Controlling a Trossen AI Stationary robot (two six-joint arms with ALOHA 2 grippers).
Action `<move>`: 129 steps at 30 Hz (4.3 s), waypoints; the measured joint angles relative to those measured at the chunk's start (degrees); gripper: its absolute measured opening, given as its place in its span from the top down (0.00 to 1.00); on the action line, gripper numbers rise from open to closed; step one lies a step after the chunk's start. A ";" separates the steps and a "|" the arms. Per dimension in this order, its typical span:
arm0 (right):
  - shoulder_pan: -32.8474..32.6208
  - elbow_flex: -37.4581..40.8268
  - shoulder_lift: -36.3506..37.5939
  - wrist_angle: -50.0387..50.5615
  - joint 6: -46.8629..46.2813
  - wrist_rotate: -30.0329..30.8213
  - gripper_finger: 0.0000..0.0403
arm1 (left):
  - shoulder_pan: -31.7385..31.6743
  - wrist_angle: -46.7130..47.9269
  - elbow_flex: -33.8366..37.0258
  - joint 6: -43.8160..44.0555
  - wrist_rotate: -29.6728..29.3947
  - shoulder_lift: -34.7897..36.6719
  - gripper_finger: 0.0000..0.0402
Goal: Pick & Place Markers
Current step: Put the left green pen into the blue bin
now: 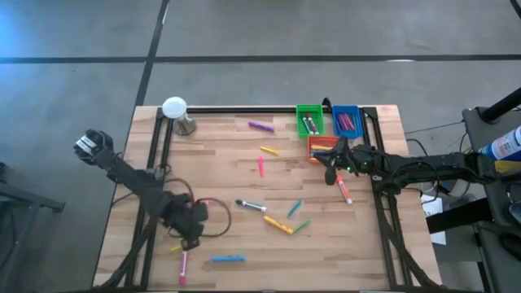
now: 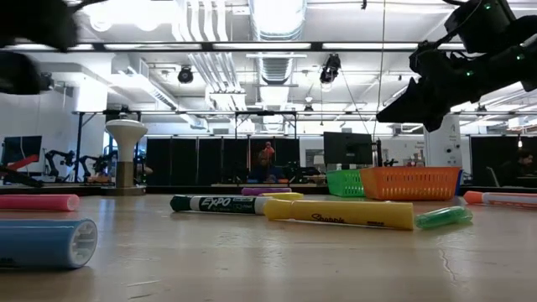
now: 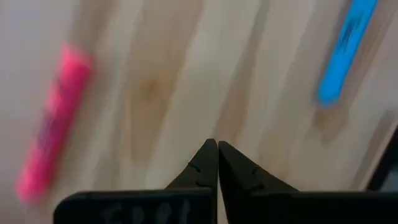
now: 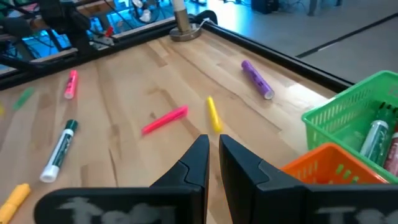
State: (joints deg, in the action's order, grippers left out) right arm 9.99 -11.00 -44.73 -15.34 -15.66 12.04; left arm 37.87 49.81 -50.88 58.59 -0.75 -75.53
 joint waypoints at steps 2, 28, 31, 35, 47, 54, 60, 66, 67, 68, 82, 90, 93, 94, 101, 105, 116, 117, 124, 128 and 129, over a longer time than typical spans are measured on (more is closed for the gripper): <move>-0.44 0.00 0.00 -0.06 0.00 0.10 0.92 | 2.87 2.34 -0.11 3.42 3.27 -0.81 0.93; -1.25 -0.76 -0.02 -0.38 -0.22 0.12 0.92 | 9.20 0.44 9.94 0.97 7.86 -5.14 0.69; -1.25 -0.74 -0.03 -0.38 -0.22 0.12 0.92 | 9.20 -1.33 11.15 0.82 7.91 -5.15 0.69; -1.25 -0.72 -0.04 -0.38 -0.20 0.13 0.92 | 9.20 -2.52 12.46 1.28 7.90 -5.23 0.71; -1.25 -0.68 -0.08 -0.34 0.18 0.14 0.92 | 9.07 -3.74 12.86 0.39 5.90 -5.11 0.91; -1.25 -0.68 -0.11 -0.34 0.22 0.14 0.92 | 7.18 -4.01 9.63 -0.92 2.40 -5.29 0.93; -1.25 -0.68 -0.11 -0.34 0.20 0.12 0.92 | -0.38 -4.21 5.25 -8.77 -1.44 -5.23 0.93; -1.25 -0.67 -0.11 -0.34 0.03 0.10 0.92 | -8.82 -6.74 1.97 -19.12 -1.42 -5.11 0.99; -1.25 -0.66 -0.11 -0.30 0.02 0.10 0.92 | -10.22 -6.77 1.42 -20.48 -1.36 -5.11 0.99; -1.25 -0.67 -0.10 -0.27 0.02 0.08 0.92 | -11.67 -6.89 0.97 -21.86 -1.35 -5.11 1.00; -1.25 -0.66 -0.09 0.10 0.22 -0.17 0.92 | -21.38 -11.77 0.53 -32.32 -2.62 -8.25 0.87; -1.24 -0.66 -0.40 0.10 0.15 -0.25 0.92 | -22.03 -14.87 -1.68 -46.84 -6.99 -15.18 0.73; -1.25 -0.66 -0.77 0.06 0.02 -0.27 0.92 | -22.92 -14.83 -1.85 -49.82 -7.58 -16.99 0.72; -1.23 -0.66 -0.83 0.14 0.02 -0.27 0.92 | -23.24 -14.81 -1.78 -50.14 -6.71 -17.53 0.71; -1.25 -0.66 -0.79 0.10 0.11 -0.27 0.92 | -23.79 -14.14 -1.48 -51.93 -2.35 -20.03 0.73; -1.24 -0.61 -0.81 0.10 0.20 -0.27 0.92 | -24.02 -14.35 -0.73 -50.94 -2.14 -19.92 0.81; -1.31 -0.32 -0.91 -0.07 -1.54 -0.27 0.92 | -28.28 -39.75 8.69 -40.18 -1.49 -12.82 0.95; -1.50 -0.01 -1.15 -0.52 -2.17 -0.27 0.92 | -29.17 -45.37 10.55 -39.14 -1.43 -12.20 0.95; -3.63 5.02 -8.51 -23.46 -7.11 -4.27 0.89 | -36.45 -90.73 18.12 -37.65 1.09 -15.32 0.94; -4.94 5.41 -17.16 -38.75 -8.16 -5.08 0.82 | -40.20 -103.78 17.74 -40.46 3.17 -18.12 0.94; -5.18 4.73 -19.55 -41.31 -8.17 -5.08 0.80 | -40.91 -105.09 17.26 -41.07 3.89 -18.67 0.94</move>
State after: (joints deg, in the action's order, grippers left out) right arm 4.81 -6.27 -64.28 -56.66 -23.83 6.96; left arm -3.04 -55.28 -33.61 17.52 3.14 -94.20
